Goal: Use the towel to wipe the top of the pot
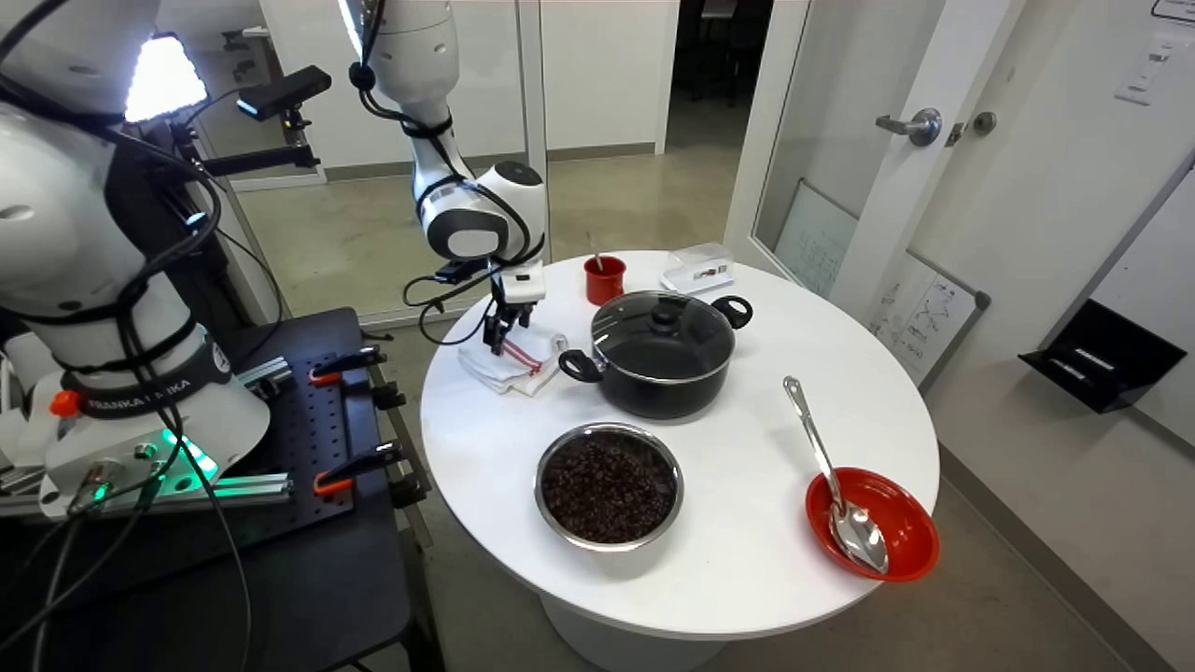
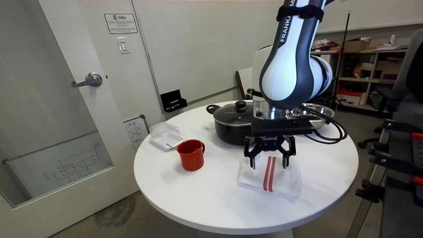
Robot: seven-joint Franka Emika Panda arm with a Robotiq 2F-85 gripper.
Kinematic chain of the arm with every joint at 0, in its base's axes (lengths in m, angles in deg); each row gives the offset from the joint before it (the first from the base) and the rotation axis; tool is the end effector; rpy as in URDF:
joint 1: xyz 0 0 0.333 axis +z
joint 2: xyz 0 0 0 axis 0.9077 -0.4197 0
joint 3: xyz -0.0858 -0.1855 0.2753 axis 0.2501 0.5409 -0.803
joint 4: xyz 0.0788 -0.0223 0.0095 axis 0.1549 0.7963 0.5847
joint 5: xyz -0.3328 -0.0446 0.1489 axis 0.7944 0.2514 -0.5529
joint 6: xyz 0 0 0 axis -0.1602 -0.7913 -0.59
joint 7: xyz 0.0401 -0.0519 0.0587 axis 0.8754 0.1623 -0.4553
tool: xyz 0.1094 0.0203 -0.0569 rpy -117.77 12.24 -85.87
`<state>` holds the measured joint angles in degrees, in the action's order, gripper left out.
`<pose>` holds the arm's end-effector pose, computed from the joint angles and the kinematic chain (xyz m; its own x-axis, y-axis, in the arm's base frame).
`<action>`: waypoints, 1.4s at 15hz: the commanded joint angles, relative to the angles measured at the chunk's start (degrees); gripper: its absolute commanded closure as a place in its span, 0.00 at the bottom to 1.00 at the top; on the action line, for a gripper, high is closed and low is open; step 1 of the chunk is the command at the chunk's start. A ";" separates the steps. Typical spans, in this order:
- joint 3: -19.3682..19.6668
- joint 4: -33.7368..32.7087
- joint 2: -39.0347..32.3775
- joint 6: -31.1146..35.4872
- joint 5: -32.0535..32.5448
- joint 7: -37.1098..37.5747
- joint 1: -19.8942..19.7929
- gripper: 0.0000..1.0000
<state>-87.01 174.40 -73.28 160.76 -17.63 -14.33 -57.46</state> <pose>0.4663 0.1209 0.0876 0.6320 -0.7626 -0.1382 -0.7722 -0.6347 -0.0293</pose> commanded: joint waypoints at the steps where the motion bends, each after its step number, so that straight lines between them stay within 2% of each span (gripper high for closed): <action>1: -0.47 -2.89 -2.11 -0.02 -1.73 -3.37 -0.40 0.00; 7: 0.06 -5.53 -3.95 -1.01 -1.79 -4.62 0.08 0.00; 11: 2.65 -5.66 -5.51 -0.46 -1.20 -3.77 1.98 0.00; 17: 2.42 -6.18 -6.80 0.42 -1.58 -4.14 1.54 0.00; 21: 3.62 -6.53 -6.68 -1.25 -0.98 -3.68 2.71 0.00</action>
<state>-84.78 169.64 -78.55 160.70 -17.72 -16.69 -56.24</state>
